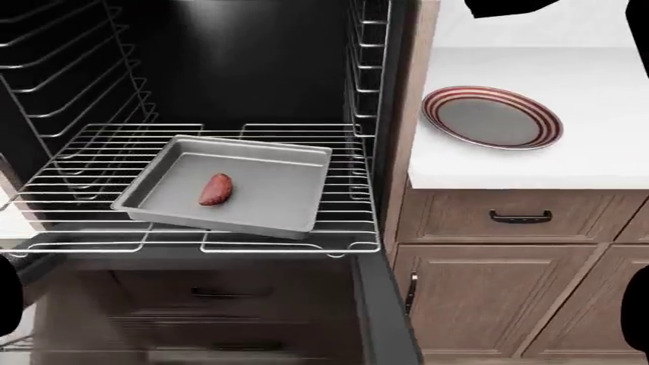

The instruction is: Pick the sweet potato from the oven and place it on the plate on the counter.

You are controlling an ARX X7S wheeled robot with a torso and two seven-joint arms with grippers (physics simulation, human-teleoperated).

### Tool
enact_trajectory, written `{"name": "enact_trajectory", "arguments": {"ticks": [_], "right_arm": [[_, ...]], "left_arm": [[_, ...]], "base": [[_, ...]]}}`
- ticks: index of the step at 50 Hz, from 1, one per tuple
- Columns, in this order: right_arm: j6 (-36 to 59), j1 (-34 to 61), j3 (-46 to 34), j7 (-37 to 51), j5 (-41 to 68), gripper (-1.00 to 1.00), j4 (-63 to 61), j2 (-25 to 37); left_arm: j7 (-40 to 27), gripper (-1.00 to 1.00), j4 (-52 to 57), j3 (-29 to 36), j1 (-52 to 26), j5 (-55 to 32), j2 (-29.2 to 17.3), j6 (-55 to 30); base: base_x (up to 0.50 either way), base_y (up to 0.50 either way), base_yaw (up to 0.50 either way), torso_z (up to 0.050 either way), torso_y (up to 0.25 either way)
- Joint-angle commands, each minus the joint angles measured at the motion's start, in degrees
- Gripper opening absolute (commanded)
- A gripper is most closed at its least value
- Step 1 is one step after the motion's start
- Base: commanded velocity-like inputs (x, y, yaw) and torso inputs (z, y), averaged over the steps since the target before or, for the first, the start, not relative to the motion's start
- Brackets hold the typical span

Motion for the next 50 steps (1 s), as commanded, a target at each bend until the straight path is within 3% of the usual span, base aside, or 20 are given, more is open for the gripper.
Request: {"name": "enact_trajectory", "arguments": {"ticks": [1, 38, 50], "right_arm": [[-0.85, -0.19, -0.36, 0.21, 0.21, 1.00, -0.23, 0.50], [-2.93, -0.98, -1.75, -0.33, -0.52, 1.00, -0.85, 1.52], [-3.81, -2.13, -1.57, -1.48, -1.68, 1.00, -1.84, 1.76]], "left_arm": [[-1.76, 1.00, -0.15, 0.65, -0.60, -1.83, -0.47, 0.61], [-2.38, 1.00, 0.22, 2.18, -0.67, -2.73, -1.55, 2.97], [-2.63, 1.00, 0.45, 2.87, -1.01, -3.14, -1.77, 3.54]], "base": [[0.00, 0.50, 0.00, 0.000, 0.000], [0.00, 0.50, 0.00, 0.000, 0.000], [0.47, 0.02, 0.00, 0.000, 0.000]]}}
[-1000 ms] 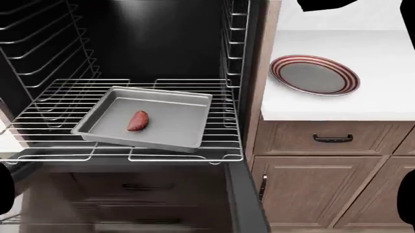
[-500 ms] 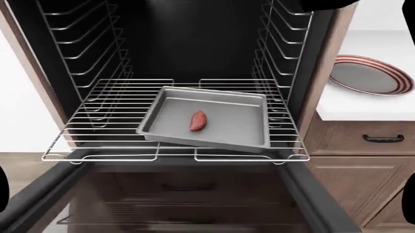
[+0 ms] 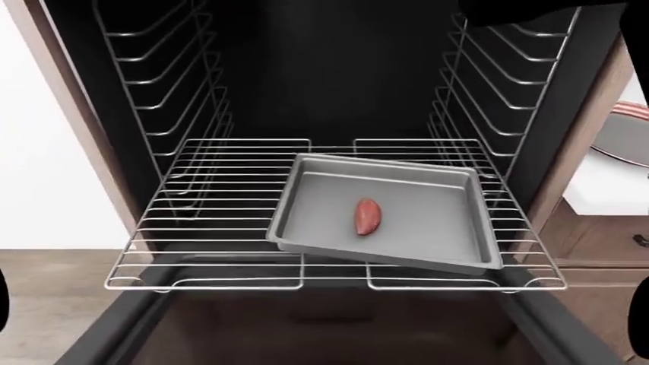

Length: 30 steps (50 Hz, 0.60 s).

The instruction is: Pick the sweet potato from the oven and place it on the plate on the counter.

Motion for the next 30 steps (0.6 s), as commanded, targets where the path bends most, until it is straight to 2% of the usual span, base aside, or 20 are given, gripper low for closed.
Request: {"name": "enact_trajectory", "arguments": {"ticks": [1, 3, 24, 30], "right_arm": [[-0.70, -0.67, -0.08, -0.47, -0.41, 1.00, -0.54, 0.37], [-0.97, -0.89, -0.11, -0.01, 0.14, 1.00, -0.61, 0.45], [-2.11, -1.29, -0.84, -1.29, -1.19, 1.00, 0.16, 0.24], [-1.88, -5.07, -4.91, 1.40, 7.05, 1.00, 6.00, 0.46]], "left_arm": [[-0.24, 1.00, 0.14, 0.61, -0.15, -0.30, -0.16, 0.64], [-0.23, 1.00, 0.15, 0.75, -0.16, -0.25, -0.14, 0.74], [0.42, 1.00, 0.03, 1.85, -0.21, 0.64, -0.21, 1.81], [-0.65, 1.00, 0.52, 1.66, 0.35, -0.51, -0.58, 2.41]], "base": [[0.50, 0.00, 0.00, 0.000, 0.000], [0.50, 0.00, 0.00, 0.000, 0.000], [0.00, 0.00, 0.00, -0.001, 0.000], [0.00, 0.00, 0.00, 0.000, 0.000]]}}
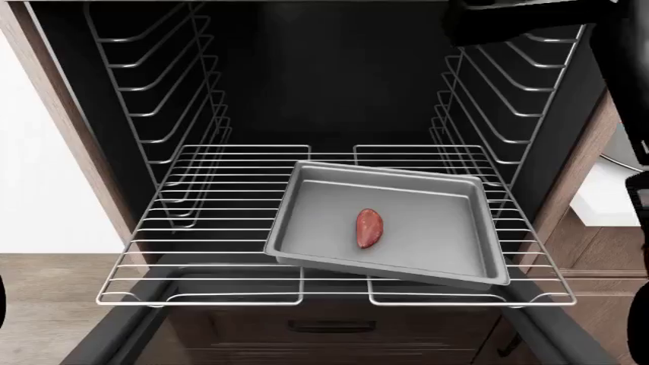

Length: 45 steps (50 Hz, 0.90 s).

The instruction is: Pick the sweet potato from the oven and place it on the plate on the counter.

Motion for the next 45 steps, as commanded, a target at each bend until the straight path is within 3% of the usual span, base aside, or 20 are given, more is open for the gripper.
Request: {"name": "enact_trajectory", "arguments": {"ticks": [1, 10, 18, 33, 45], "right_arm": [[-1.07, -6.25, -4.14, 2.40, 8.09, 1.00, 6.74, -0.17], [-8.39, -21.59, -7.62, 10.08, 18.08, 1.00, 2.10, -3.49], [-12.24, -31.91, -6.65, 3.50, 14.09, 1.00, 4.23, -9.89], [-7.14, -35.96, -11.11, -11.34, -6.58, 1.00, 19.26, -7.01], [-3.49, -33.62, -14.65, -12.10, -6.49, 1.00, 20.92, -5.64]], "left_arm": [[-0.65, 1.00, 0.71, -0.05, 1.09, -0.54, -0.25, 1.08], [-2.92, 1.00, 1.06, 0.22, 0.95, -2.82, -0.55, 1.89], [-2.52, 1.00, 1.21, 0.73, 1.47, -2.32, -0.17, 2.35], [-5.48, 1.00, 1.21, 1.61, -0.17, -5.73, -0.94, 3.31], [-5.35, 1.00, 1.58, 1.64, 0.34, -5.23, -1.14, 4.12]], "base": [[0.00, 0.00, 0.00, 0.000, 0.000], [0.00, 0.00, 0.00, 0.000, 0.000], [0.00, 0.00, 0.00, 0.000, 0.000], [0.00, 0.00, 0.00, 0.000, 0.000], [0.00, 0.00, 0.00, 0.000, 0.000]]}}
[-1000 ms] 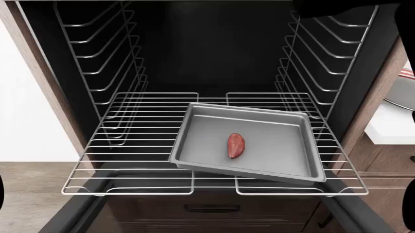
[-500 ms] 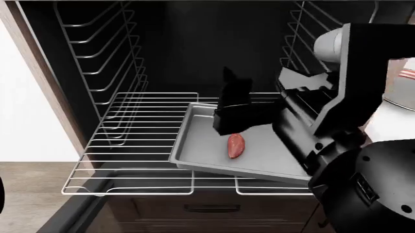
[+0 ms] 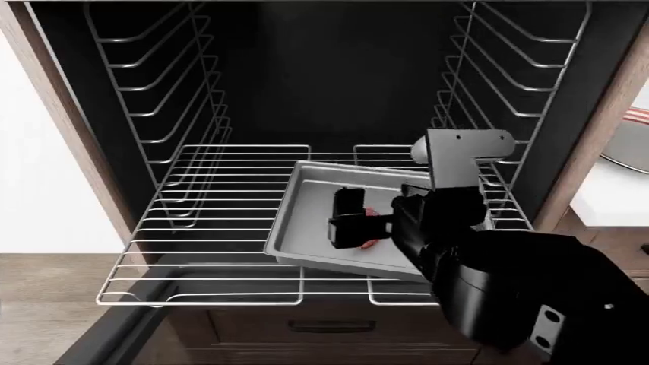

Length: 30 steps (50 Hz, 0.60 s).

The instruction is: Pick the sweet potato from the oven and place it on the plate on the counter.

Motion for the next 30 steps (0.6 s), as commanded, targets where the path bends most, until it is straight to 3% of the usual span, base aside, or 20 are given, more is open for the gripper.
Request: {"name": "enact_trajectory", "arguments": {"ticks": [1, 17, 30], "right_arm": [[2.59, 0.26, -2.97, -2.52, -2.56, 1.00, 3.00, 0.84], [-0.29, -1.28, -5.26, -12.18, -13.64, 1.00, 6.48, 4.65], [-4.37, -0.86, -9.37, -18.80, -20.54, 1.00, 11.29, 1.73]], "left_arm": [[-0.20, 1.00, 0.35, 0.10, 0.31, 0.03, -0.25, 0.77], [1.47, 1.00, 1.09, 0.31, 2.61, 2.41, -0.03, 1.52], [-0.63, 1.00, 1.02, 1.12, 1.07, -0.20, -0.68, 2.10]], "base": [[0.00, 0.00, 0.00, 0.000, 0.000], [0.00, 0.00, 0.00, 0.000, 0.000], [0.00, 0.00, 0.00, 0.000, 0.000]]}}
